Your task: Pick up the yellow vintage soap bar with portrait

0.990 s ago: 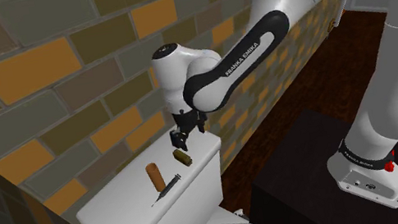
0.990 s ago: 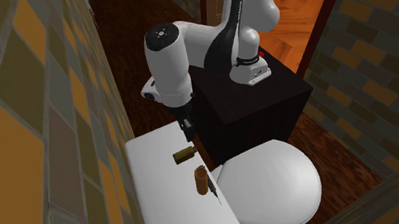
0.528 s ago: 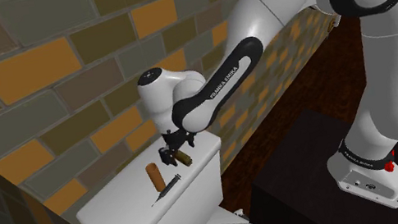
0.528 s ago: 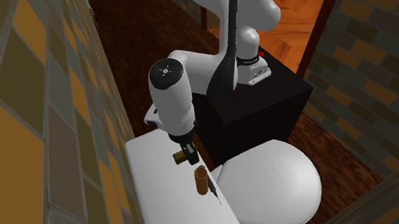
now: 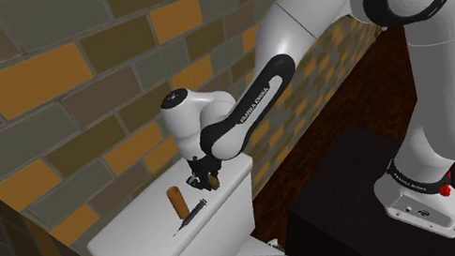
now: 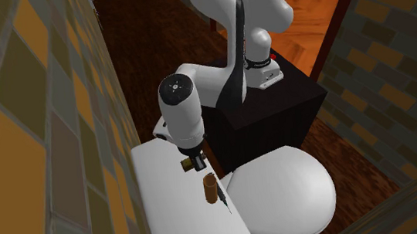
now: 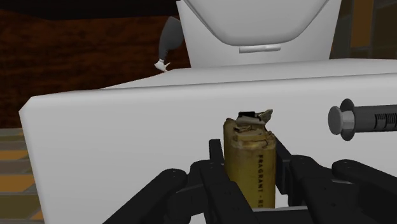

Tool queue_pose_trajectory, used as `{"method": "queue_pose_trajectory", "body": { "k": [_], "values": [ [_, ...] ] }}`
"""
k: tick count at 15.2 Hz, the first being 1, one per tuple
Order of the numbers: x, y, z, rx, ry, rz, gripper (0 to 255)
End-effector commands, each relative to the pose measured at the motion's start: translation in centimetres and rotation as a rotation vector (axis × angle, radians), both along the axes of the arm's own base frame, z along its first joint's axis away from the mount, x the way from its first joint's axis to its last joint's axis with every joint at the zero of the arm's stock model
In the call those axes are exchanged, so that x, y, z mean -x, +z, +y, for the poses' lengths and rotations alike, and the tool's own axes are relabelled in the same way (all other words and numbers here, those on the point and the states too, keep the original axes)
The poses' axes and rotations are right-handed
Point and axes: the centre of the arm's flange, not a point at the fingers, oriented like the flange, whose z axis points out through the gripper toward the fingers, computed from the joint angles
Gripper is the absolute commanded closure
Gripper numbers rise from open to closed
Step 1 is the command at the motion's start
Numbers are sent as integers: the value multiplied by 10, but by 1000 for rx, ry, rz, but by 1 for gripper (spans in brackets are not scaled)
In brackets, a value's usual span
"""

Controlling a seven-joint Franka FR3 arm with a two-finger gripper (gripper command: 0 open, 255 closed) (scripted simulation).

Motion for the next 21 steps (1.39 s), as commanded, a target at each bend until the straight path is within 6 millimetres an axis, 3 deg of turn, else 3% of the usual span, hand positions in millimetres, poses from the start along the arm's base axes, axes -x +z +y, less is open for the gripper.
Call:
{"method": "queue_pose_trajectory", "body": {
  "k": [1, 8, 21],
  "values": [
    [0, -1, 0, 0, 0, 0, 255],
    [0, 0, 0, 0, 0, 0, 255],
    [0, 69, 0, 0, 0, 0, 255]
  ]
}}
